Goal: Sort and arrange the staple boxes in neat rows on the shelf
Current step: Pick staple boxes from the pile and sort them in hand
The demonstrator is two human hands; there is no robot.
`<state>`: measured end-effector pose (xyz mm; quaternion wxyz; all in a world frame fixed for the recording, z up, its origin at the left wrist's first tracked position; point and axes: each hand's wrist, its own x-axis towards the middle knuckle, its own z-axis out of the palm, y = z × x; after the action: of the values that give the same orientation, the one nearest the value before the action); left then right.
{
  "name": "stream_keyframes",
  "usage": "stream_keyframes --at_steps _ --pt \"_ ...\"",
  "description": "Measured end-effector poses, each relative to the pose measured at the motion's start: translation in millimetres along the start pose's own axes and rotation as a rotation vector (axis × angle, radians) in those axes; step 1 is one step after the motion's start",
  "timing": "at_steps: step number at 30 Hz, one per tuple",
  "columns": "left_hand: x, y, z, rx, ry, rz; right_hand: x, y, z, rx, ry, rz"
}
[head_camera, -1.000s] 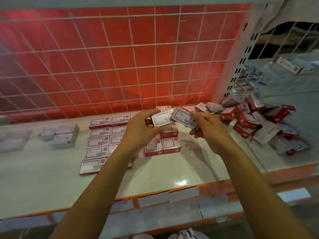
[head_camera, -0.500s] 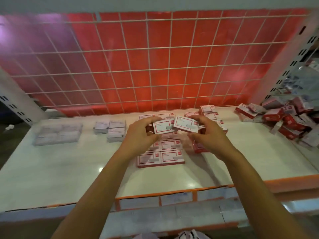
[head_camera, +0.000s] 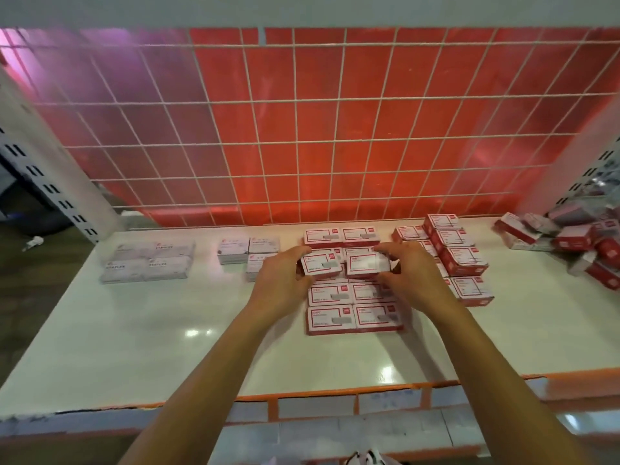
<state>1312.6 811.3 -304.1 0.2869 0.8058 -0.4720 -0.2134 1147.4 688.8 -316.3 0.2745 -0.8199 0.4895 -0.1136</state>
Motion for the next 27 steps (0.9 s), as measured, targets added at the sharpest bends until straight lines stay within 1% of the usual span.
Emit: stream_keyframes --at_steps 5,9,15,21,27 --pt "12.7 5.1 7.5 0.105 0.013 -0.008 15.1 3.9 -3.8 -0.047 -0.032 -0.033" --pt "19.1 10.2 11.3 0.157 0.084 -0.025 20.8 3.7 -4.3 -0.017 -0.038 -0.05" --pt "25.0 13.9 22.0 0.133 0.139 -0.085 27.3 2.2 -1.4 0.008 -0.027 -0.035" --pt "27.7 12.8 26.0 0.099 0.124 -0.132 28.8 2.2 2.6 0.058 0.007 0.002" --pt "31.1 13.7 26.7 0.091 0.135 -0.13 25.8 2.1 3.5 0.108 0.002 0.027"
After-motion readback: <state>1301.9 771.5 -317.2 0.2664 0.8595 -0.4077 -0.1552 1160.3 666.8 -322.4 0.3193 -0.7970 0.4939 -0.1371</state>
